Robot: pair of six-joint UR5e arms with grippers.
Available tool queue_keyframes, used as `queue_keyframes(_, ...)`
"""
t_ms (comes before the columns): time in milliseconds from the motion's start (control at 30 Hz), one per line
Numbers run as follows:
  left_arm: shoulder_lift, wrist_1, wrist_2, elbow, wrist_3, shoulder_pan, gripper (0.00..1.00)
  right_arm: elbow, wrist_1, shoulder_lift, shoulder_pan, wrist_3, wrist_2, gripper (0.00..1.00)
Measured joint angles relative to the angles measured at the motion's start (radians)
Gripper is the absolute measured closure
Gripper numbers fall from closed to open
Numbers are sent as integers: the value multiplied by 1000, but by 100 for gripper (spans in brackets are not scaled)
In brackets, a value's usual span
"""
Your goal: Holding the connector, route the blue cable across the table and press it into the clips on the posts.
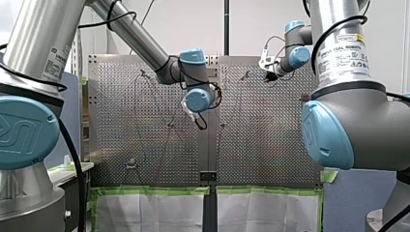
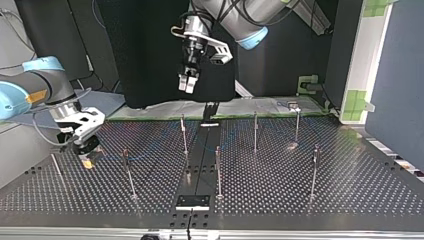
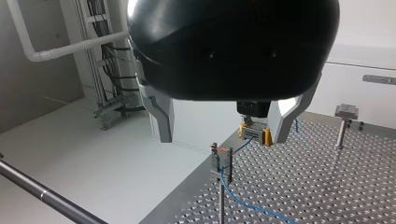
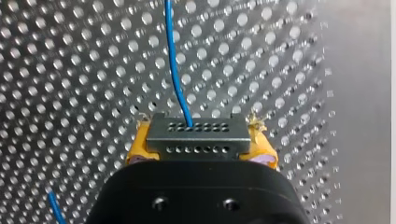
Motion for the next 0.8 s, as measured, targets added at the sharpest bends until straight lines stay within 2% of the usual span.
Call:
queue_keyframes(133, 0, 42, 0, -42, 0, 0, 0, 0, -1, 0, 0, -2, 25, 100)
queue_keyframes(233, 0, 72, 0, -72, 0, 0, 0, 0, -1, 0, 0, -2, 31, 100)
queue_keyframes(800, 0, 245, 0, -245, 0, 0, 0, 0, -1, 0, 7, 3, 32, 100)
